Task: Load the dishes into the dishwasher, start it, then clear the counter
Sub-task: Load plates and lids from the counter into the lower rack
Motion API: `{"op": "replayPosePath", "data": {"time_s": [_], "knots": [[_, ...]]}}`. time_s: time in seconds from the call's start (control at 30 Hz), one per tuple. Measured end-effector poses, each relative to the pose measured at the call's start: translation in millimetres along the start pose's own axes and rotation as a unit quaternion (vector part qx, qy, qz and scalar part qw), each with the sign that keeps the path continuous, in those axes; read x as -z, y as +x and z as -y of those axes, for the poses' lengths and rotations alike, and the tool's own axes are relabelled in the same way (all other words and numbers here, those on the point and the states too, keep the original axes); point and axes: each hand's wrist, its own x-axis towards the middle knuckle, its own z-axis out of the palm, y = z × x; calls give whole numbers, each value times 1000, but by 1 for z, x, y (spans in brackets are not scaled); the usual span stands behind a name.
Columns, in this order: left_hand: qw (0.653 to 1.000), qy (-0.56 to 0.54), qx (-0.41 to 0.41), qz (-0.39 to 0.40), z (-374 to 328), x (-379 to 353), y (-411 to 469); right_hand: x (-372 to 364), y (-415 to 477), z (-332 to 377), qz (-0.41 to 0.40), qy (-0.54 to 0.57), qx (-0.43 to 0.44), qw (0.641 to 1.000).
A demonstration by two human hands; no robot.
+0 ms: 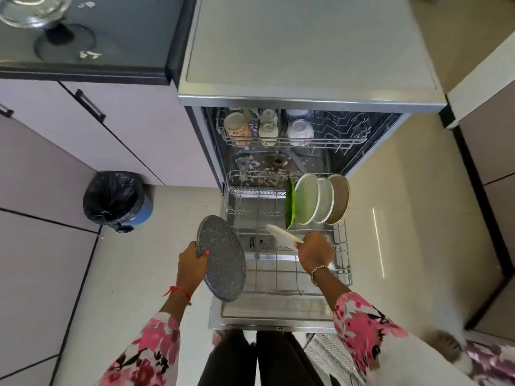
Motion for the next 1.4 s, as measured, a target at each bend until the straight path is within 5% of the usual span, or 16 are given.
{"op": "replayPosePath", "data": {"time_s": [0.33,0.47,0.77,1.4], "knots": [[999,26,-34,13,-5,-54,75,-25,92,9,16,-49,142,989],[999,20,-49,6,-1,-79,121,-43,134,25,25,18,177,984],[996,2,-84,-31,19,-123,204,-91,219,50,-26,135,206,969],[996,-43,-68,-39,44,-146,224,-170,280,80,-18,53,234,970]]}}
